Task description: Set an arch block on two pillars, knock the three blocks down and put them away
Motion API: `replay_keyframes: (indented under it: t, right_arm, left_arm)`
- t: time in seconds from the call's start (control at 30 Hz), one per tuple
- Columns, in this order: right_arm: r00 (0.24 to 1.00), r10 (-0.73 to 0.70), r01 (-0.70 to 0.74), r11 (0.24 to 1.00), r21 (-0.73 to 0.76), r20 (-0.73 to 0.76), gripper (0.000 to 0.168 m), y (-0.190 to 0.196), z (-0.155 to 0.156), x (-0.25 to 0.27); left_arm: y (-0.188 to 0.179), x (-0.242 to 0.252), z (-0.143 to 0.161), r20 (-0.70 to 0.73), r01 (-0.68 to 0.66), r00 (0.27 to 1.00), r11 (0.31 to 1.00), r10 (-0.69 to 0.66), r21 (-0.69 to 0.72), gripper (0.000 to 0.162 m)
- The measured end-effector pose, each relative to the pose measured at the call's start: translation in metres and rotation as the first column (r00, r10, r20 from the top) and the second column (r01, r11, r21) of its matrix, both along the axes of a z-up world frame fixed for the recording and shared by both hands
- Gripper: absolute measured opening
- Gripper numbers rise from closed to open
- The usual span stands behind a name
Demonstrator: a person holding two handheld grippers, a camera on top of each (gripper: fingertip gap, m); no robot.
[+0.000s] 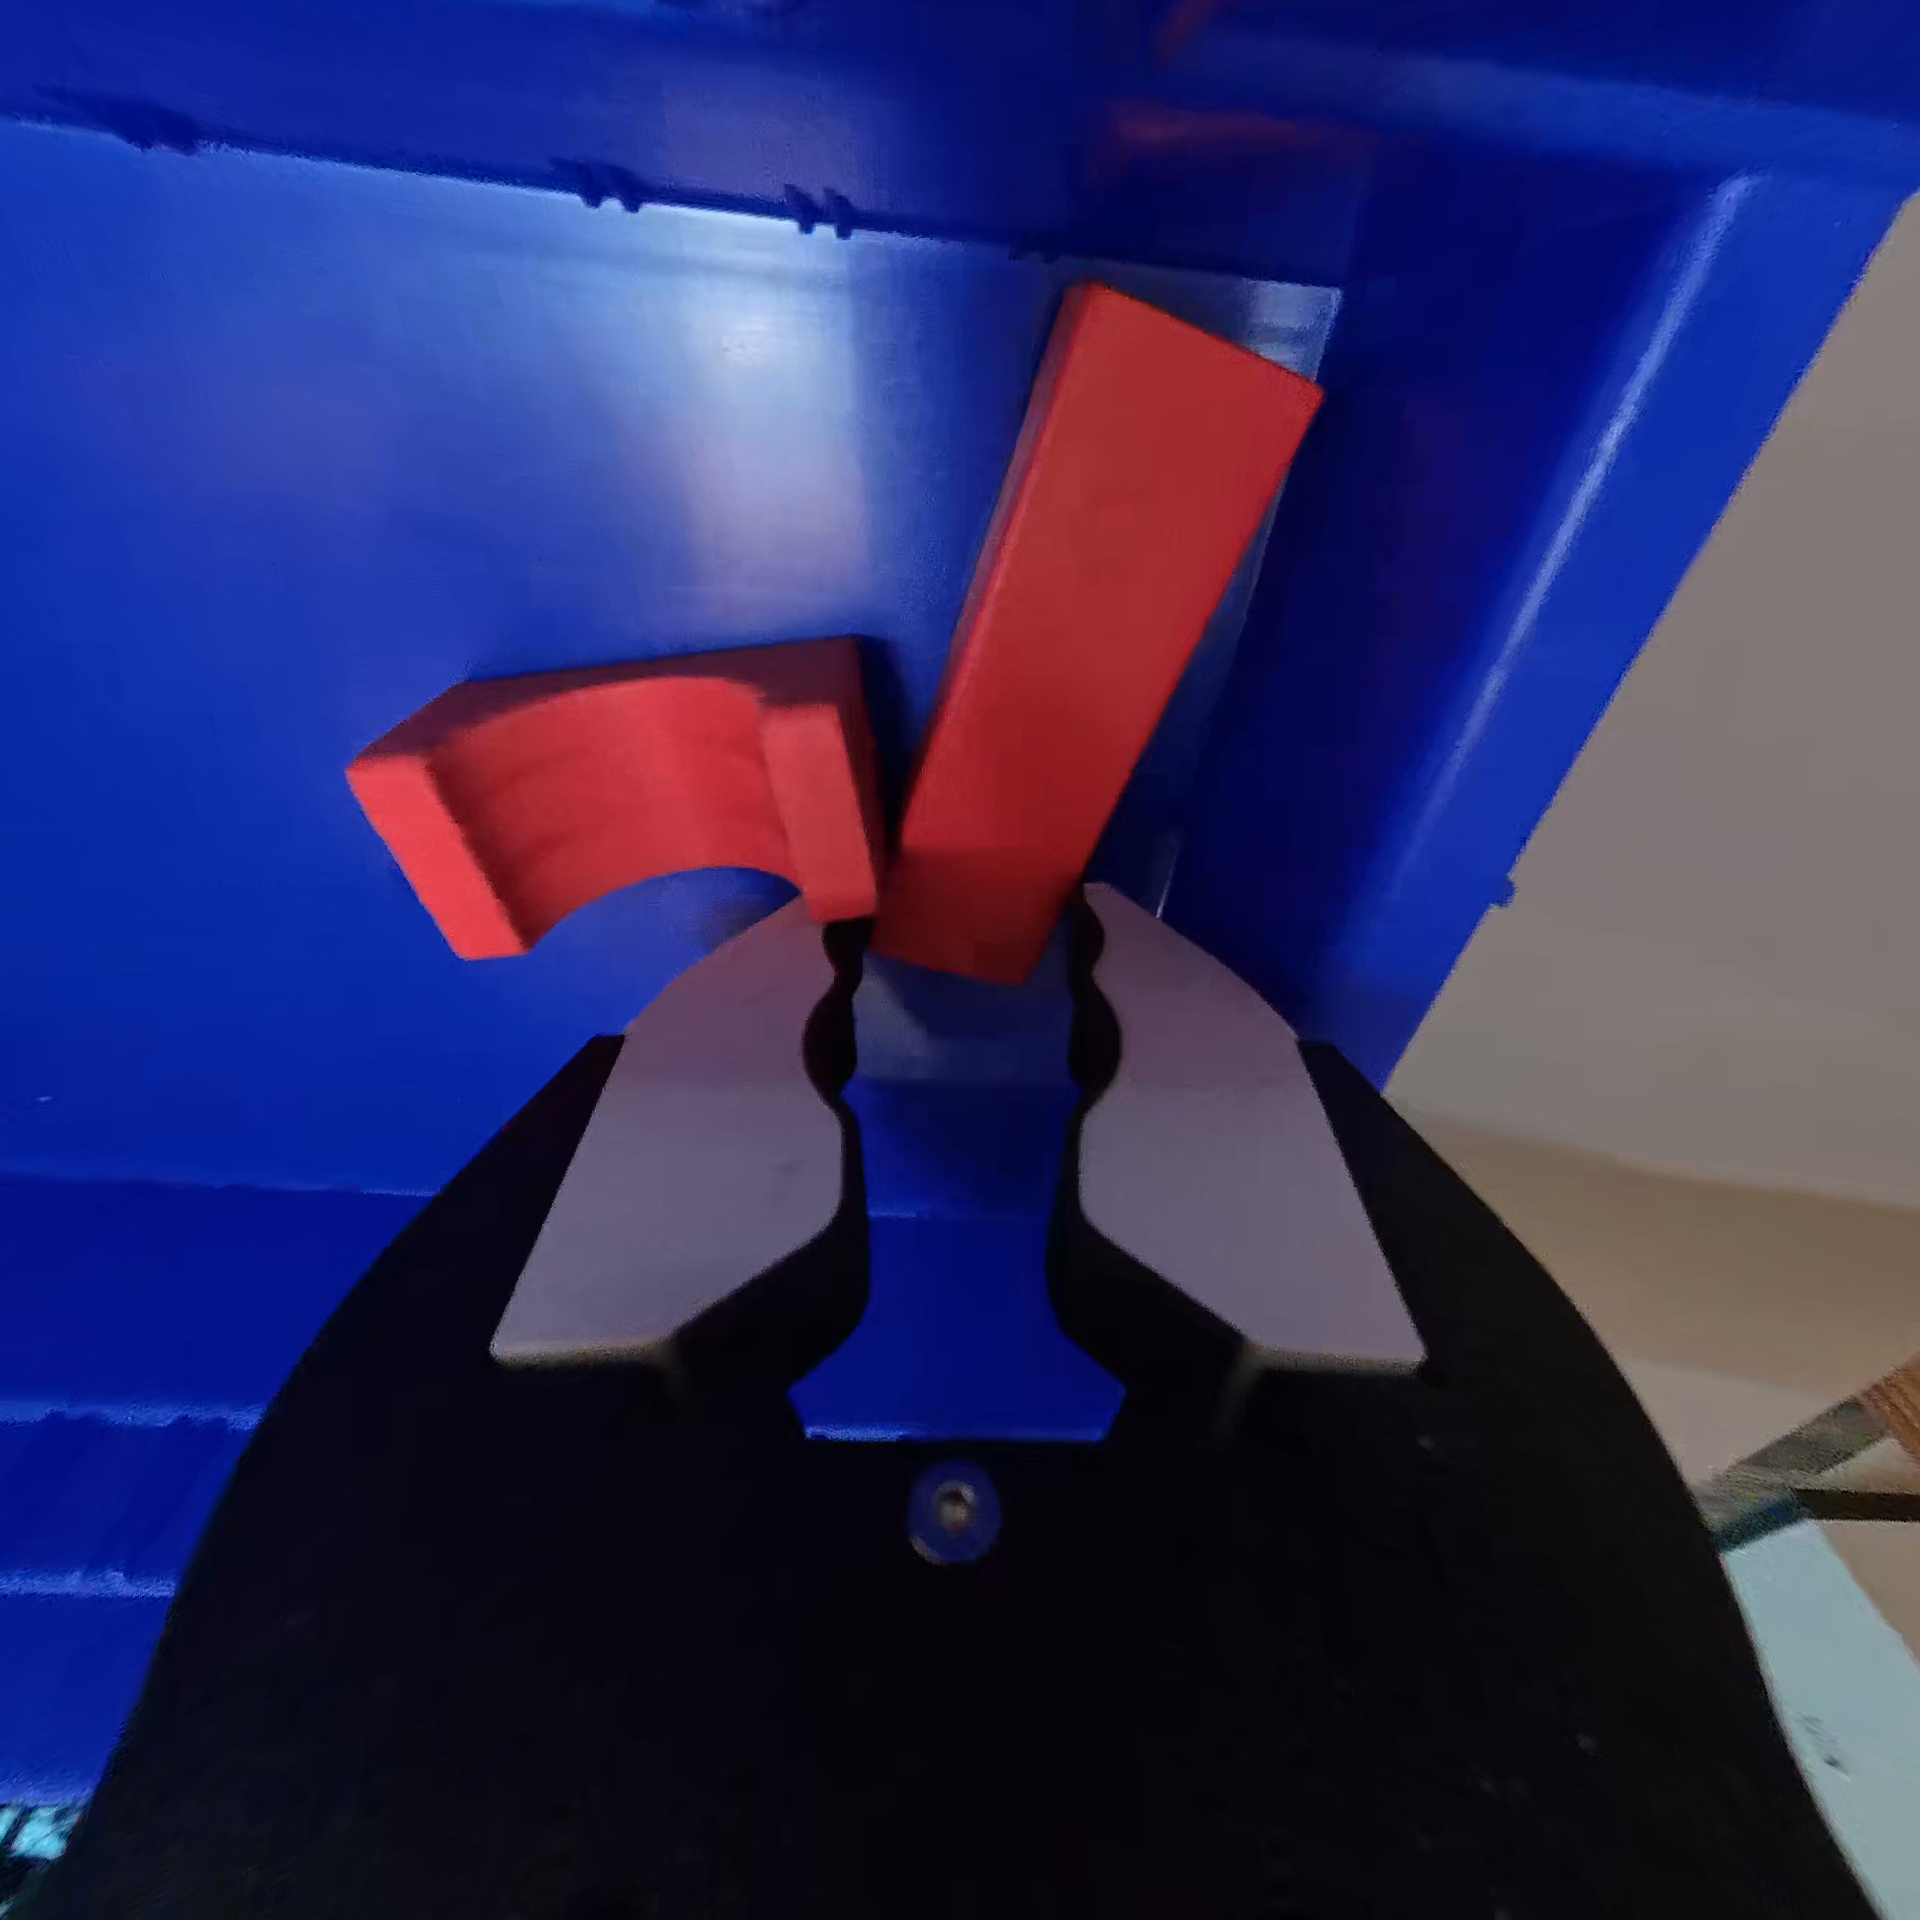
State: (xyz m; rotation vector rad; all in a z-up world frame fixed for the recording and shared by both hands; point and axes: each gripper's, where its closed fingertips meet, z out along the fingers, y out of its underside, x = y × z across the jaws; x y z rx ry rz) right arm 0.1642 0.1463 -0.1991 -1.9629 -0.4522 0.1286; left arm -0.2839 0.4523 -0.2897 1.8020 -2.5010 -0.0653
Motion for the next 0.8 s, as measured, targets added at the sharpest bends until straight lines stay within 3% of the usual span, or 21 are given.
replay_keyframes:
  t: [0.37,0.6,0.8]
  right_arm:
    - [1.000,0.002,-0.002,0.999,0.036,0.010,0.093,-0.004,0.011,-0.002]
    - [0.999,0.045,-0.046,0.997,0.068,0.022,0.093,-0.011,0.019,-0.019]
    - [0.995,0.090,-0.093,0.991,0.101,0.030,0.091,-0.014,0.022,-0.041]
  left_arm:
    - [0.008,-0.004,0.003,-0.014,0.152,0.988,0.982,-0.152,0.113,0.034]
    - [0.018,-0.020,0.035,-0.014,0.039,0.999,0.981,-0.037,0.190,0.033]
    - [0.013,-0.027,0.069,0.069,-0.062,0.997,0.966,0.047,0.249,0.033]
